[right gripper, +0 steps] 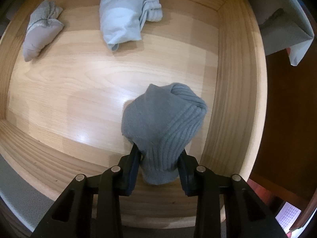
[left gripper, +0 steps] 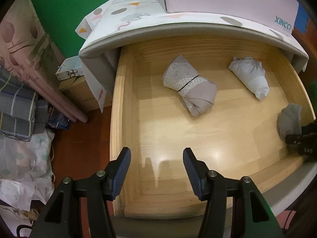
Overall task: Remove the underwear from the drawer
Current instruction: 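Carry the grey knit sock with the right tool over the white box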
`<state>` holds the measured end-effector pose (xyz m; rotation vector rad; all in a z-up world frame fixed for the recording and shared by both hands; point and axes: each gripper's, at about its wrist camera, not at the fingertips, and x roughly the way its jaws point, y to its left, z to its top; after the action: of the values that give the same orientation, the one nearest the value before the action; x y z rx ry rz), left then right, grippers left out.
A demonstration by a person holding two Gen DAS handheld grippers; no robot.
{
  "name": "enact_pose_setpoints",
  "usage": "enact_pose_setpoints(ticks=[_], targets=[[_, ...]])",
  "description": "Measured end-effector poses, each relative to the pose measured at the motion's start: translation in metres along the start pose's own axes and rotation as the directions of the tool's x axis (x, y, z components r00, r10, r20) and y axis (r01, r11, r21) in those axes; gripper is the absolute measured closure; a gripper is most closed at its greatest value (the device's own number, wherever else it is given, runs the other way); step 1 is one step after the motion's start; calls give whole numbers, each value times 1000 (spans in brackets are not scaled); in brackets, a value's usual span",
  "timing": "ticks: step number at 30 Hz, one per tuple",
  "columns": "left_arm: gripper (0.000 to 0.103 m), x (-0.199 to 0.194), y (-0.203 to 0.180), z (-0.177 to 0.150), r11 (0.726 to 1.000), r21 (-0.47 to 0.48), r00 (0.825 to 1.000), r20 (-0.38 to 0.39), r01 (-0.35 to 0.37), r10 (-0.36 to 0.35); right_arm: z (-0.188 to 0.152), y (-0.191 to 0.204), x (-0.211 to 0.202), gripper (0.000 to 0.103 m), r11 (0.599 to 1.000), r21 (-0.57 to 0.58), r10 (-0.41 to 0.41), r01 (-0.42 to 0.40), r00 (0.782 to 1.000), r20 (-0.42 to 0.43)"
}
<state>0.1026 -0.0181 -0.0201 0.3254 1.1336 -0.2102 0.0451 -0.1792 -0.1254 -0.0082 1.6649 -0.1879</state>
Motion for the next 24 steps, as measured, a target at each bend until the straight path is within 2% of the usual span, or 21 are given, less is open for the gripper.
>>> enact_pose_setpoints(ticks=[15,21,24], targets=[[47,-3,9,0,999,-44,1000,11,28,-28,-4,-9,-77,76,999,11,31,-32,993,113],[47,-5,10,-1,998,-50,999,19,36,-35,-21,-15,-123,76,1000,1,27,-28,985,168],[47,-5,10,-1,998,-52,999,22,37,-36,-18,-22,-150,76,1000,2,25,-26,979,200]])
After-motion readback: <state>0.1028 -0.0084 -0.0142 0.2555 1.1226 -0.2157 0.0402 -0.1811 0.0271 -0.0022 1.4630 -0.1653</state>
